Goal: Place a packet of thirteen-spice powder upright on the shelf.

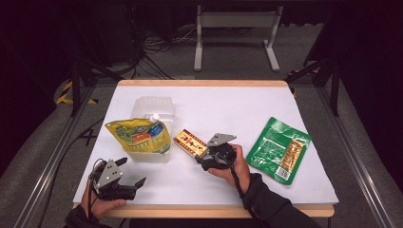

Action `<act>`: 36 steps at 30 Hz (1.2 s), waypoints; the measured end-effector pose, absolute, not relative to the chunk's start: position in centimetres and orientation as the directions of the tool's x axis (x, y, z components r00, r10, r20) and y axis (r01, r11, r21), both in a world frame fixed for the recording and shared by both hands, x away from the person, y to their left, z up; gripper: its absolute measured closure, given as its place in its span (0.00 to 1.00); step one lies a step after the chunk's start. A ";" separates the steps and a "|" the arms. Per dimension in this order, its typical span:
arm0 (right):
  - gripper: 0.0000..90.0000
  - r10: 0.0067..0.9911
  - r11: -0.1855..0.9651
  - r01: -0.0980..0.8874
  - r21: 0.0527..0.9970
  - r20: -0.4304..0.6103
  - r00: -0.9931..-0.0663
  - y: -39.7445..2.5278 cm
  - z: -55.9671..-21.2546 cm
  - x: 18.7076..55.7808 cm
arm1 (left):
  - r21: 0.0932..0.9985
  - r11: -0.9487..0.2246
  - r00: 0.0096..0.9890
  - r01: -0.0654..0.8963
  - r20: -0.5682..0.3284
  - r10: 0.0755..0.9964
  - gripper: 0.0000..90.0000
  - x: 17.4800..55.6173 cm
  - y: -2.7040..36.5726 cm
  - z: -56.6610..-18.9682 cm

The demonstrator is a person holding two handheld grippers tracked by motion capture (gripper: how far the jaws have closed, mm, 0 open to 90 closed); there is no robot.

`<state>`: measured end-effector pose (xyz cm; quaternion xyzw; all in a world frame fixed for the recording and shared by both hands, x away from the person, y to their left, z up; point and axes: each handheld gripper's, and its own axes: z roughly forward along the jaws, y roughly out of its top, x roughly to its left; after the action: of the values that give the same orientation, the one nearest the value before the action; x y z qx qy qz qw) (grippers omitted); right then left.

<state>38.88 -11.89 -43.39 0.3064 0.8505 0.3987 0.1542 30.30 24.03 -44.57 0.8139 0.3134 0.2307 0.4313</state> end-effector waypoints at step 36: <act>0.37 0.542 0.281 0.440 0.853 0.237 -0.806 -14.7 -37.8 42.0 | 0.838 -0.447 0.700 0.314 0.114 0.705 0.08 30.4 23.8 -44.7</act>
<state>41.98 -14.68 -37.85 0.3074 0.7988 0.5147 0.0498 30.40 23.77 -44.66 0.8187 0.3110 0.2309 0.4239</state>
